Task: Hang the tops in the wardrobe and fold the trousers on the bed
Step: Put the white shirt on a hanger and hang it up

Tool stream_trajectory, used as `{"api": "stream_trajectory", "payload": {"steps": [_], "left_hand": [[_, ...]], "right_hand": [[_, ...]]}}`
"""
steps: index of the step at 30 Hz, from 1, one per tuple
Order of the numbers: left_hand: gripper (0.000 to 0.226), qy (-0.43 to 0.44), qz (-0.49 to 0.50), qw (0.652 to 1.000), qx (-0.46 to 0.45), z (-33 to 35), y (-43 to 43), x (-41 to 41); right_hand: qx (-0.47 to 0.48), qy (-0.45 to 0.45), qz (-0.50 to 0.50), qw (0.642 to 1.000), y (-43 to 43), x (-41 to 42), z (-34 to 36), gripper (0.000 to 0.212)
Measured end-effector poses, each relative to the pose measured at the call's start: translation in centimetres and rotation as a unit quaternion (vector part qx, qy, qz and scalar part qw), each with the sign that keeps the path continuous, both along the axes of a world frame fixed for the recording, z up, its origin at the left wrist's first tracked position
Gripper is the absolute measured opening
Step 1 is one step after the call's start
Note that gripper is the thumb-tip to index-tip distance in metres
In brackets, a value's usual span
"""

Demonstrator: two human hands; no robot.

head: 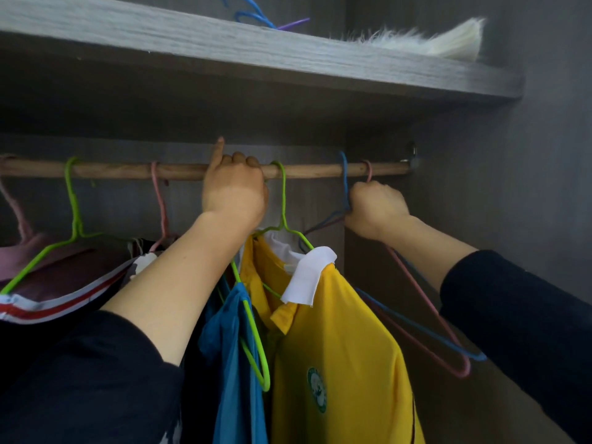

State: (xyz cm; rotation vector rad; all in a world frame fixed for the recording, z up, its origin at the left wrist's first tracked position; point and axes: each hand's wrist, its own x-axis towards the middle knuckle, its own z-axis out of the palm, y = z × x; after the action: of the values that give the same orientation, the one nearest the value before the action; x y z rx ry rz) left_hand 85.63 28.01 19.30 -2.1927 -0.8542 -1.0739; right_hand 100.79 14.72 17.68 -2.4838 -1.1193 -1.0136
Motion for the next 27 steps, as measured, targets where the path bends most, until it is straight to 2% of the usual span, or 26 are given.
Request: {"api": "stream_trajectory", "payload": {"steps": [2,4,6,10,14,17,22,27], "left_hand": [[0.038,0.002,0.001,1.0,-0.004,-0.1,-0.1,0.2],[0.038,0.003,0.003,1.0,-0.007,-0.2,-0.2,0.3],[0.038,-0.001,0.004,1.0,-0.011,-0.3,-0.3,0.3],[0.045,-0.005,0.005,0.999,-0.037,-0.7,-0.7,0.5],[0.062,-0.027,-0.016,0.997,-0.068,-2.2,-0.6,-0.1],[0.068,0.006,-0.028,0.992,-0.122,-3.4,-1.9,-0.8],[0.064,0.001,-0.165,0.98,-0.114,-5.9,-8.3,-0.4],[0.055,-0.037,-0.287,0.942,-0.168,-10.8,-15.0,0.2]], "right_hand": [[0.056,0.082,0.057,0.993,0.6,-0.4,0.3,0.031],[0.111,0.165,0.129,0.971,1.4,-0.6,0.4,0.022],[0.149,0.209,0.172,0.951,2.0,-1.1,0.1,0.013],[0.166,0.224,0.182,0.943,1.2,-2.7,-1.7,0.017],[0.171,0.219,0.172,0.945,-1.6,-4.2,-3.6,0.035],[0.177,0.226,0.156,0.945,-4.3,-5.6,-5.0,0.037],[0.19,0.246,0.14,0.94,-10.5,-8.0,-7.8,0.029],[0.204,0.35,0.152,0.901,-19.3,-9.8,-9.6,0.021]]}}
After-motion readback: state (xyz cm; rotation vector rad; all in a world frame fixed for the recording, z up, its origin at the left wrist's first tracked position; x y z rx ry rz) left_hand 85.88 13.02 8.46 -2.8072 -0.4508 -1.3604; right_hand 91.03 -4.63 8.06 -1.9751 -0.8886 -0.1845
